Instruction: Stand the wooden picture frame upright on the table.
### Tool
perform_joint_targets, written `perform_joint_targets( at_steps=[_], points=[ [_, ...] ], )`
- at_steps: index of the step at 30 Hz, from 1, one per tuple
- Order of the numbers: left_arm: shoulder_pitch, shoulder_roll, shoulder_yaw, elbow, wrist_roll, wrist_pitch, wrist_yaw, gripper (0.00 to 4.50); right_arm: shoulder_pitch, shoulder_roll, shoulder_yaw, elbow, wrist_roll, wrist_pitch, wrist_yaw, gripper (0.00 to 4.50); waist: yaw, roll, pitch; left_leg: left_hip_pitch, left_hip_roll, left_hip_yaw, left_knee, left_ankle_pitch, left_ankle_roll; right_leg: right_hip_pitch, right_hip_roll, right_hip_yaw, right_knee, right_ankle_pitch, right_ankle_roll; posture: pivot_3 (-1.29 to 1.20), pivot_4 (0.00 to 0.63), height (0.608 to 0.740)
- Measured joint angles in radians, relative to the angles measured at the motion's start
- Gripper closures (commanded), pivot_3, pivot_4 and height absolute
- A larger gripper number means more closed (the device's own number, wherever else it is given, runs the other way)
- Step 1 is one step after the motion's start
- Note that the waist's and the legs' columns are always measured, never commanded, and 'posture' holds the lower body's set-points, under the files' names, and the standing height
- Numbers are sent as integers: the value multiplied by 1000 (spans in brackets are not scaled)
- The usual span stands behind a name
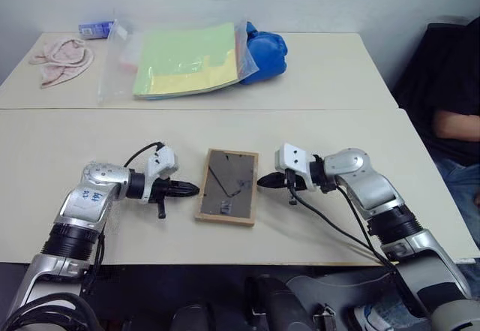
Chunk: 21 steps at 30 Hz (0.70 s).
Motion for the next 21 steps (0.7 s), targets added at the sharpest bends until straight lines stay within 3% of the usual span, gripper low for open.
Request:
perform_joint_targets(
  at_steps=[4,7,10,16,21],
  points=[
    [37,40,52,-43,-69,200,23,3624,0,-12,3,2,-29,-40,14,4500,-1,0,0,0,0,0,0,0,0,0,0,0,0,0,0,0,150,740],
    [16,42,119,-43,-201,545,50,2718,1,-45,15,-16,-68,-92,46,4500,3,0,0,0,0,0,1,0,0,0,0,0,0,0,0,0,150,740],
    [-12,41,150,-39,-281,778,73,1897,2,-65,31,-38,-95,-125,69,4500,2,0,0,0,0,-1,1,0,0,0,0,0,1,0,0,0,150,740],
    [-58,-10,152,-55,-357,947,129,67,6,-62,57,-55,-134,-165,85,4500,4,0,0,1,-1,-1,3,0,0,1,-1,0,2,0,0,0,150,740],
    [-88,-44,84,-79,-357,926,160,27,6,-50,76,-58,-182,-215,67,4500,9,2,-4,4,-2,-1,3,0,0,5,-1,0,1,0,0,0,150,740]
  ],
)
